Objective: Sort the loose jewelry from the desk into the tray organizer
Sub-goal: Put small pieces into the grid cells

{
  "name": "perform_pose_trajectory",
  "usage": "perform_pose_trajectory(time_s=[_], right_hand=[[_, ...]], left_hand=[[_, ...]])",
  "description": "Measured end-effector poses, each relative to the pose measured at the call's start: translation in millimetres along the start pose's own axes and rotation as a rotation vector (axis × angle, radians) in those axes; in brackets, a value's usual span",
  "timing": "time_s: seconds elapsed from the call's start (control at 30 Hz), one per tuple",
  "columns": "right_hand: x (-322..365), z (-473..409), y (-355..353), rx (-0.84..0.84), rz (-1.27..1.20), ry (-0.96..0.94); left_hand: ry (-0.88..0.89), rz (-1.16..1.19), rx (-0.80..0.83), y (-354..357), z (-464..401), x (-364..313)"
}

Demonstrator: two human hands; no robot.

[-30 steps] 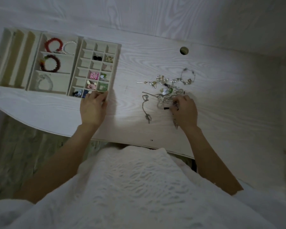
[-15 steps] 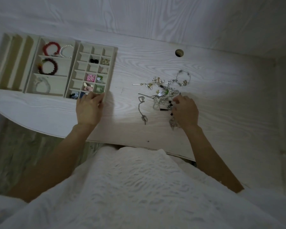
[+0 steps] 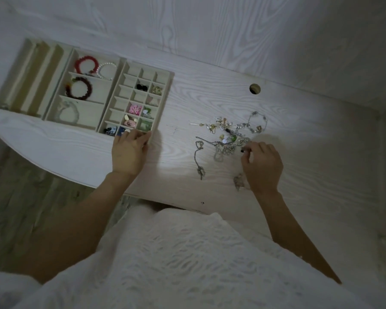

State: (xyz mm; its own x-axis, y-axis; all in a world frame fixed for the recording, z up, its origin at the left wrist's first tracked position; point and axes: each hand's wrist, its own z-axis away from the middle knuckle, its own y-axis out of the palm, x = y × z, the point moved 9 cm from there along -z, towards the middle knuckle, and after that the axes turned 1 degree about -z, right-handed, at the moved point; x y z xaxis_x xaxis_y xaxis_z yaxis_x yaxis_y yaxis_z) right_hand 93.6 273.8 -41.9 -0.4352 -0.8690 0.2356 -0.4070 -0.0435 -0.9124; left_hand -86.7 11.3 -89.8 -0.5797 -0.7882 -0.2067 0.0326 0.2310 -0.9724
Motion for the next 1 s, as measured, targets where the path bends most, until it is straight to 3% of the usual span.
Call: perform_pose_trajectory(time_s=[0.07, 0.23, 0.33, 0.47, 0.57, 0.77, 1.0], right_hand=[[3.8, -7.6, -5.5, 0.039, -0.185, 0.082], [38.0, -29.8, 14.9, 0.362, -0.841, 0.469], [94.8, -50.8, 27.4, 0.5, -1.007, 0.438], [177.8, -67.3, 80.7, 0.697, -0.946, 0.33], [219.8, -69.7, 118.2, 0.764, -0.942, 0.305], [283.2, -68.7, 153.2, 0.736, -0.92, 0.196], [309.6, -63.0, 155.3, 0.699, -0.818, 0.012]], left_hand=[[-0.015, 0.012, 0.005, 2.4, 1.3, -0.1], [-0.043, 0.077, 0.022, 0.8, 2.4, 2.1], [-0.116, 0.185, -0.01, -10.3, 9.7, 21.2], [-0.419, 0.311, -0.123, -21.2, 36.0, 86.5], [-0.511, 0.324, -0.129, -20.1, 42.4, 113.5], [-0.475, 0.337, -0.083, -13.0, 36.7, 130.3], [-0.491, 0.38, -0.118, -16.6, 35.4, 127.7]])
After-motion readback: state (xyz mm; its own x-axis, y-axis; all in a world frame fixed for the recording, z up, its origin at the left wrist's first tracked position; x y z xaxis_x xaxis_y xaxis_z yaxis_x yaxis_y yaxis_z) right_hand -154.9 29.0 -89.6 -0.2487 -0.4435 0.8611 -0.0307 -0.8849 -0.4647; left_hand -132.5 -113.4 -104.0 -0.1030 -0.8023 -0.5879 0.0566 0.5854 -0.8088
